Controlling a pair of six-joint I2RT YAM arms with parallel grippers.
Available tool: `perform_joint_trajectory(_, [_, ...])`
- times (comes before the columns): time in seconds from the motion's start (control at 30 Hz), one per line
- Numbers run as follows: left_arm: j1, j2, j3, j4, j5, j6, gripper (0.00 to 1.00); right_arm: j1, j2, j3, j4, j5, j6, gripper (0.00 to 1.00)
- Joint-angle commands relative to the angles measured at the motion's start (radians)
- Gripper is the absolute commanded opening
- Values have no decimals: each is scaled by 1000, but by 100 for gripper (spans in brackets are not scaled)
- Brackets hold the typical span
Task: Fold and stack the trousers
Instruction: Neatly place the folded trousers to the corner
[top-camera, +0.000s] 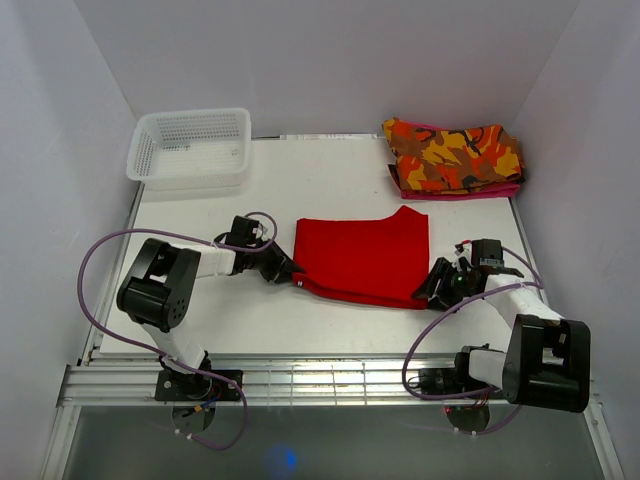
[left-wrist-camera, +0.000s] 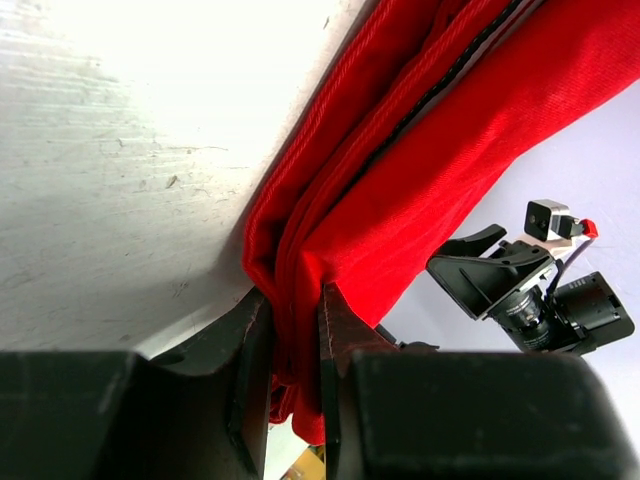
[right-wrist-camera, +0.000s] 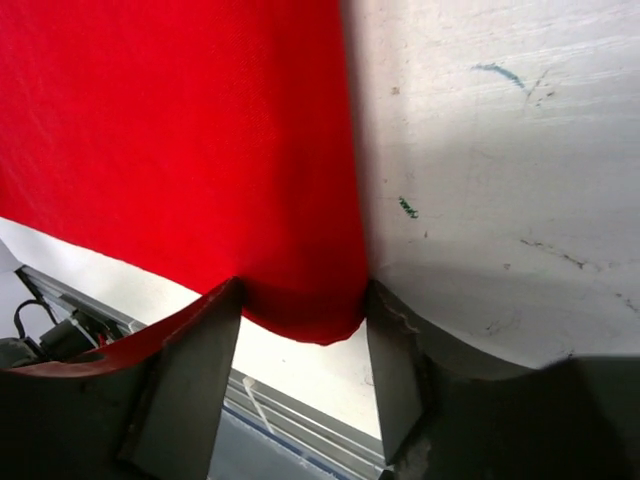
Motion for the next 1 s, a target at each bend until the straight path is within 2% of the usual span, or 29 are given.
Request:
perform_joint_trajectory(0.0, [-5,1,21,-31,-8,25,0,0,21,-25,48,73,-18,56])
perform_joint_trajectory(0.03, [-5,1,23,-34,-11,29,0,0,20,-24,48,70,-20,48])
perform_joint_trajectory(0.1, [-7,-2,40,-47,-24,52,0,0,7,-12,41,65,-26,38])
perform_joint_trajectory(0.13, [-5,-5,46,-57,-27,61,0,0,-8,-5,34,65,-30,27])
perform_joint_trajectory(0.23, [-13,-14,83,-99,-57,115,0,2,-49,22,-10,73,-50,8])
perform_joint_trajectory(0.3, [-33,-30,121,-115,-74,184,0,2,-77,36,-42,61,-58,8])
perform_joint_trajectory(0.47, [-132,-80,222,-248,-231,353,0,26,-166,113,-91,53,-95,8])
perform_joint_trajectory(0.63, [-209,-129,271,-317,-352,471,0,124,-232,200,-114,76,-144,8])
perform_joint_trajectory(0.97, [-300,-277,317,-356,-475,565,0,275,-286,367,-171,108,-233,8])
